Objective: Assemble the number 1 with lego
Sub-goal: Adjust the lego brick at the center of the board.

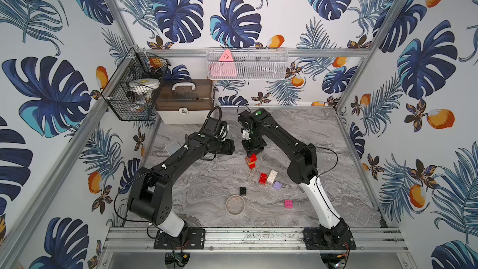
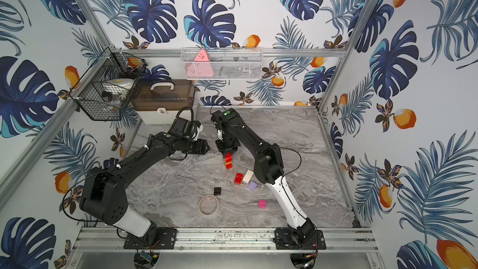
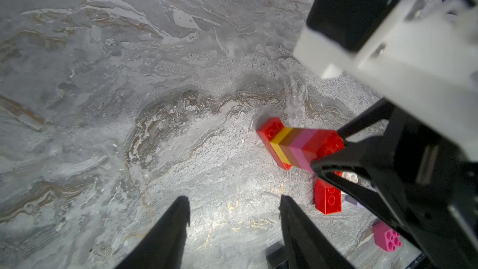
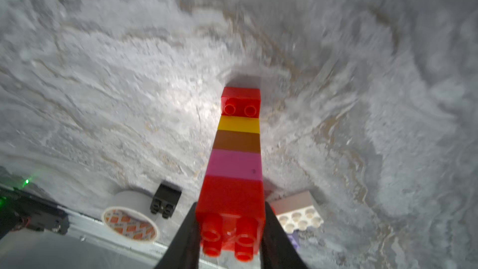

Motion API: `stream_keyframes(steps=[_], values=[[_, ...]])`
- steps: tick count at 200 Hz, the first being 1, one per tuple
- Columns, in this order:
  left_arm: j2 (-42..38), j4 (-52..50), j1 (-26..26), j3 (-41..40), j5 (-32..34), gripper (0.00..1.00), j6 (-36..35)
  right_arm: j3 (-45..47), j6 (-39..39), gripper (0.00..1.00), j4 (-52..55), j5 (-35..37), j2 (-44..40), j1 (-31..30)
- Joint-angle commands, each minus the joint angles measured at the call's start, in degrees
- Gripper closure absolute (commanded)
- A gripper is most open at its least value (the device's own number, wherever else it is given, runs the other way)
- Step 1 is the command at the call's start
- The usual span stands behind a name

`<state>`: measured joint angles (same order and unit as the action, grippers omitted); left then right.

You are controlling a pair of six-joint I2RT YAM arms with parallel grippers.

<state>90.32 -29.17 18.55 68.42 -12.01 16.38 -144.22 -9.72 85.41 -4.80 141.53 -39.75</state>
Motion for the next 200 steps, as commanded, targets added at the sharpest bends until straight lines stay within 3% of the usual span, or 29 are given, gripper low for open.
stream_keyframes(steps=[1,36,56,78,116,139,179,200], values=[[-0.6,0.9,-0.1,-0.4,1.3,0.38,-0.9,-0.6,3.5,0.95,-6.4,2.9,-2.2,0.0],[-0.8,1.2,0.0,-0.7,1.5,0.38,-0.9,9.1,21.9,0.95,-12.1,1.2,-8.2,0.2],[-1.0,1.5,0.0,-0.9,1.6,0.38,-0.8,9.4,29.9,0.95,-9.9,-0.1,-8.1,0.2],[-1.1,1.6,0.0,-1.2,1.9,0.38,-0.9,6.8,34.8,0.96,-5.6,1.8,-5.8,0.2],[-1.0,1.7,0.0,-1.2,2.1,0.38,-1.0,12.2,41.0,0.97,-7.4,0.9,-8.3,1.1],[-0.5,1.7,0.1,-1.1,1.9,0.38,-1.0,12.7,40.8,0.99,-8.2,-9.3,-9.4,5.4],[0.0,1.5,0.1,-0.9,2.0,0.38,-1.0,19.6,36.9,0.98,-15.3,-39.7,-12.5,18.3],[0.0,1.5,0.1,-1.0,2.1,0.38,-1.1,21.2,32.6,0.95,-18.2,-52.7,-9.4,24.8]])
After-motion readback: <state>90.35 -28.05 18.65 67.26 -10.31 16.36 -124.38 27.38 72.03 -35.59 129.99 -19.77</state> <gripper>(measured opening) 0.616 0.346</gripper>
